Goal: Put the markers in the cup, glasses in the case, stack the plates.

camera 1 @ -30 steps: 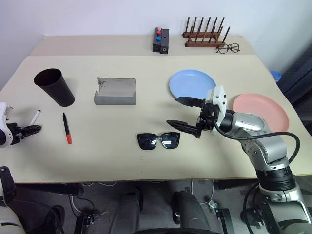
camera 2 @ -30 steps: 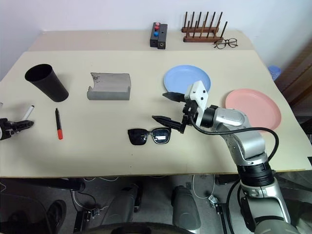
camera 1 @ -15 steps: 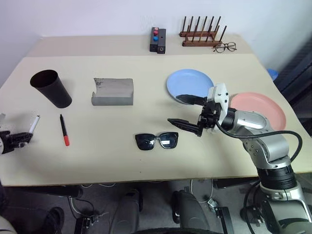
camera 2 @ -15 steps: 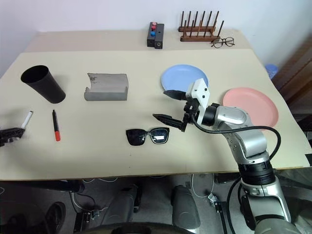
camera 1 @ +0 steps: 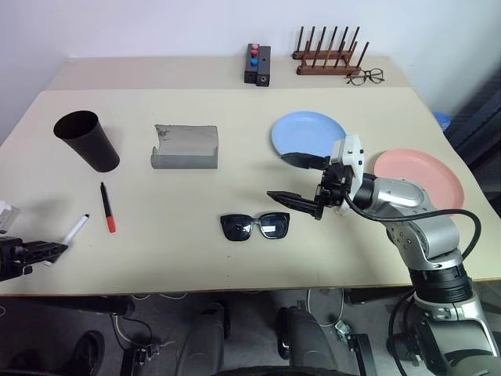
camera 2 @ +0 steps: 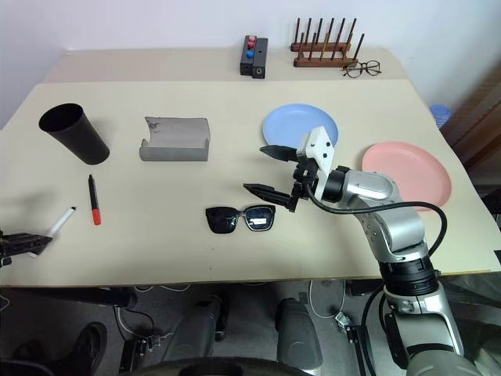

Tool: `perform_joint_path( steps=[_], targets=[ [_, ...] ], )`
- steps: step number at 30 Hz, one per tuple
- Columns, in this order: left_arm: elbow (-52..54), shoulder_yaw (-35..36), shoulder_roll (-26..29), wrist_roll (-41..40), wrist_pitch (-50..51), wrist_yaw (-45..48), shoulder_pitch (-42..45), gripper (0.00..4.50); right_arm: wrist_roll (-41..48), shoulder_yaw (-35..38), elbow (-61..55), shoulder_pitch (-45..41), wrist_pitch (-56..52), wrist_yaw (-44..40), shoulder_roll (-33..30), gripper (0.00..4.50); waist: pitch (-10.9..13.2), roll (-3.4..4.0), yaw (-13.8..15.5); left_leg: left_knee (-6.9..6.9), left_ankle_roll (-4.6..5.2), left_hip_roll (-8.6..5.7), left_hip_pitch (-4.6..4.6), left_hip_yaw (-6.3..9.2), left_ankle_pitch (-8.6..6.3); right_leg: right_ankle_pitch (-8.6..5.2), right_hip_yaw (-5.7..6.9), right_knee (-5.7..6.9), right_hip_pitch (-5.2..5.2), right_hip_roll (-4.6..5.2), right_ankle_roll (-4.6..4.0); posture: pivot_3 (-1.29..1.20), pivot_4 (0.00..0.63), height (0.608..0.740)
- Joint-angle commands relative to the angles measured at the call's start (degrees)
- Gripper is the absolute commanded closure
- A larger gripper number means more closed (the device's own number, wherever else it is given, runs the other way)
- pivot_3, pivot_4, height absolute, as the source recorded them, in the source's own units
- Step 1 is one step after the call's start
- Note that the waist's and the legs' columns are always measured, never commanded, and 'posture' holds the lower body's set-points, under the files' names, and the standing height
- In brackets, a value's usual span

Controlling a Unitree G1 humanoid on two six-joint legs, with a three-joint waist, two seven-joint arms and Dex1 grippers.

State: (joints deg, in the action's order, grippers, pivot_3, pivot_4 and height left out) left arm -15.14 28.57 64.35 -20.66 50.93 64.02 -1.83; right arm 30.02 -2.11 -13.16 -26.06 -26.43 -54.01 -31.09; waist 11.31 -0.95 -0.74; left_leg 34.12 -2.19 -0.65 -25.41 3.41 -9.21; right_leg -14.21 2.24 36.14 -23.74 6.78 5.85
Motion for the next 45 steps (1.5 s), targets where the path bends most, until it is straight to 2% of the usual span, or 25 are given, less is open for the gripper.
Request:
perform_joint_path(
  steps=[1,2,3,10,16,21,25,32,35,42,45],
  targets=[
    [0.1,1.5,1.1,-1.1,0.5,-0.9,1.3,0.71,0.4,1.0,-1.2,-0.9,0.8,-0.2,-0.3,0.00,0.0,0.00,0.0,-0.01,0.02,0.03,0.01,-0.07,0.01,0.00,0.00,0.01,0.00,-0.04,0.00,0.00,0.150,0.740],
    [-0.2,1.1,1.6,-1.4,0.9,-0.9,2.0,0.20,0.5,1.1,-1.5,-0.8,0.6,-0.2,-0.4,0.00,0.0,0.00,0.0,-0.01,0.03,0.04,0.00,-0.17,0.02,0.00,0.01,0.02,-0.01,-0.08,0.00,0.00,0.150,0.740],
    [-0.7,0.2,2.4,-1.8,1.2,0.0,3.0,0.09,0.5,1.1,-1.7,-0.7,0.5,0.0,-0.4,0.00,0.0,0.00,0.0,-0.01,0.03,0.06,0.01,-0.20,0.02,0.00,0.01,0.02,0.00,-0.10,0.00,0.00,0.150,0.740],
    [-8.9,-13.0,7.1,0.2,-0.1,6.2,16.8,0.09,0.6,0.9,-2.2,-0.3,0.2,0.6,0.0,0.00,0.0,-0.01,0.1,0.01,0.04,0.07,0.01,-0.27,0.03,0.02,0.03,0.02,0.03,-0.16,-0.02,0.00,0.150,0.740],
    [-16.0,-29.0,12.1,8.9,-10.0,17.8,24.3,0.09,0.8,1.2,-3.0,0.6,0.0,1.3,0.0,0.00,0.0,0.00,-0.4,-0.02,0.11,0.01,0.02,-0.46,0.07,0.03,-0.06,0.07,-0.04,-0.31,-0.01,0.00,0.150,0.740],
    [-23.4,-34.0,9.8,12.9,-12.2,19.7,32.8,0.09,1.1,2.0,-4.2,1.6,-0.5,2.1,-0.4,0.00,0.0,-0.03,0.2,0.00,0.12,0.15,-0.01,-0.49,0.08,0.03,-0.08,0.11,-0.09,-0.47,-0.04,0.00,0.150,0.740],
    [-30.8,-34.7,5.2,16.2,-15.1,13.9,39.4,0.09,1.5,2.4,-4.9,2.2,-1.0,2.4,-0.8,0.00,0.0,-0.05,0.3,0.05,0.13,0.15,0.01,-0.48,0.08,0.04,-0.07,0.11,-0.01,-0.47,-0.03,0.00,0.150,0.740],
    [-35.4,-35.6,0.2,17.7,-12.4,14.6,43.9,0.09,1.4,2.4,-4.8,1.8,-1.1,2.8,-1.2,0.00,0.0,-0.08,0.0,0.10,0.15,0.15,0.03,-0.48,0.10,0.18,-0.07,0.20,0.01,-0.50,0.22,0.00,0.150,0.740],
    [-34.0,-36.0,0.1,17.5,-10.3,17.0,42.1,0.91,1.4,2.6,-4.5,1.6,-1.3,2.8,-1.5,0.00,0.0,-0.08,-0.1,0.10,0.15,0.16,0.05,-0.49,0.10,0.18,-0.07,0.21,0.01,-0.50,0.22,0.00,0.150,0.740],
    [-31.6,-35.3,1.0,17.5,-7.5,18.5,39.6,4.42,1.3,2.6,-4.1,1.4,-1.1,2.9,-1.8,0.00,0.0,-0.07,0.0,0.10,0.15,0.17,0.06,-0.48,0.09,0.17,-0.07,0.20,0.02,-0.49,0.20,0.00,0.150,0.740],
    [-30.8,-35.0,1.5,17.6,-7.6,18.5,39.0,4.47,1.3,2.4,-3.8,1.2,-1.0,2.8,-1.7,0.00,0.0,-0.07,0.0,0.10,0.15,0.17,0.06,-0.47,0.09,0.17,-0.07,0.20,0.03,-0.49,0.20,0.00,0.150,0.740]
  ],
)
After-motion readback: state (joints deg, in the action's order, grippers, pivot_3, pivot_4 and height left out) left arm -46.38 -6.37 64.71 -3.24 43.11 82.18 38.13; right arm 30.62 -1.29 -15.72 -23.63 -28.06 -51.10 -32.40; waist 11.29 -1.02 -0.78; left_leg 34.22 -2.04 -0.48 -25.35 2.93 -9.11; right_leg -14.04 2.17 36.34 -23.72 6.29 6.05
